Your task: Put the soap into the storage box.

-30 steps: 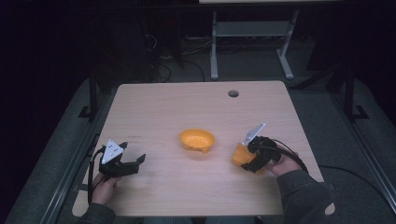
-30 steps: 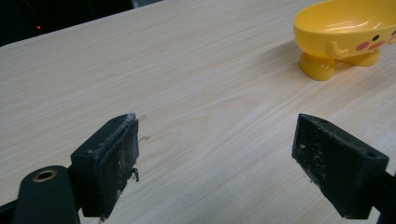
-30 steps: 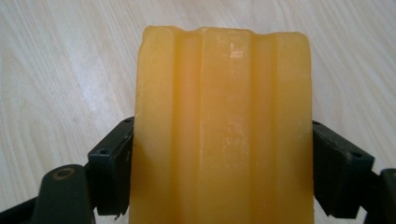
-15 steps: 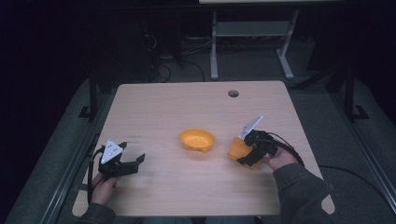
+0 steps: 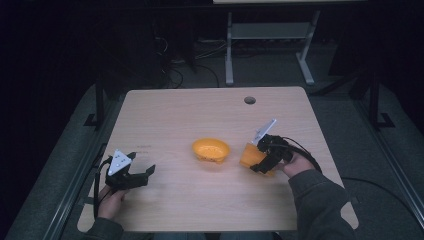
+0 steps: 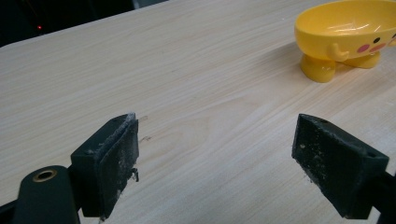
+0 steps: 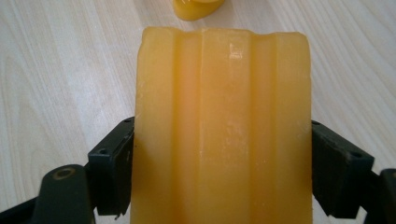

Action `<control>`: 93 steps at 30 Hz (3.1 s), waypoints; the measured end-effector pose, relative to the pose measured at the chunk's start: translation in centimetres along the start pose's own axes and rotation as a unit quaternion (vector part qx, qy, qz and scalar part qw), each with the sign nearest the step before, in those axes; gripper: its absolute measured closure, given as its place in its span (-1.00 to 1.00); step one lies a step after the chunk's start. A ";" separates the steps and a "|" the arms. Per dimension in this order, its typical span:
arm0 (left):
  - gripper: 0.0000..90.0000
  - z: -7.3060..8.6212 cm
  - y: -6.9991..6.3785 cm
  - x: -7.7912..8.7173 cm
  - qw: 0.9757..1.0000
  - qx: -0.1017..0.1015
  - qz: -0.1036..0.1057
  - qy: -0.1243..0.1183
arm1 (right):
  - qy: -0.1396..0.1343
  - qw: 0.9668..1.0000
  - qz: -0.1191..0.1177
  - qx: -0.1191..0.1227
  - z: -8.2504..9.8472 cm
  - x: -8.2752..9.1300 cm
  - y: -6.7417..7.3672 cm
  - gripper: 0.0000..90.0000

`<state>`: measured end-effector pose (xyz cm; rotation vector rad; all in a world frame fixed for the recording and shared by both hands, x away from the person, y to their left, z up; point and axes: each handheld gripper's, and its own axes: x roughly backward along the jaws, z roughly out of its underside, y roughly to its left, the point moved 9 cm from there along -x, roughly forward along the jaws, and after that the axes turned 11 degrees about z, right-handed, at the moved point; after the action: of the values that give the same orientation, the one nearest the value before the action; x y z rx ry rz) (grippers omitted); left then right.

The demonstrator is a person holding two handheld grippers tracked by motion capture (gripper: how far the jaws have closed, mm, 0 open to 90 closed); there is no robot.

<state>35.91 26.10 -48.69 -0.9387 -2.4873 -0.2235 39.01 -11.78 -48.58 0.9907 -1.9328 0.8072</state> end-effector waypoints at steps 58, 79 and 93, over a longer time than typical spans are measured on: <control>-0.69 0.0 0.2 0.1 1.000 0.005 -0.003 -0.003 | -0.014 0.998 -0.017 0.067 -8.9 -0.9 -0.5 -0.55; -0.69 0.0 0.3 0.1 1.000 0.003 -0.004 -0.003 | -0.018 0.996 -0.029 0.087 -11.6 -2.0 0.3 -0.55; -0.69 -0.1 0.3 0.2 1.000 0.007 -0.005 -0.005 | -0.011 0.994 -0.032 0.105 -13.2 -2.9 1.2 -0.55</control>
<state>36.03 26.40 -48.55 -0.9250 -2.5003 -0.2044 43.90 0.40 -45.00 1.1856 -1.8525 0.9804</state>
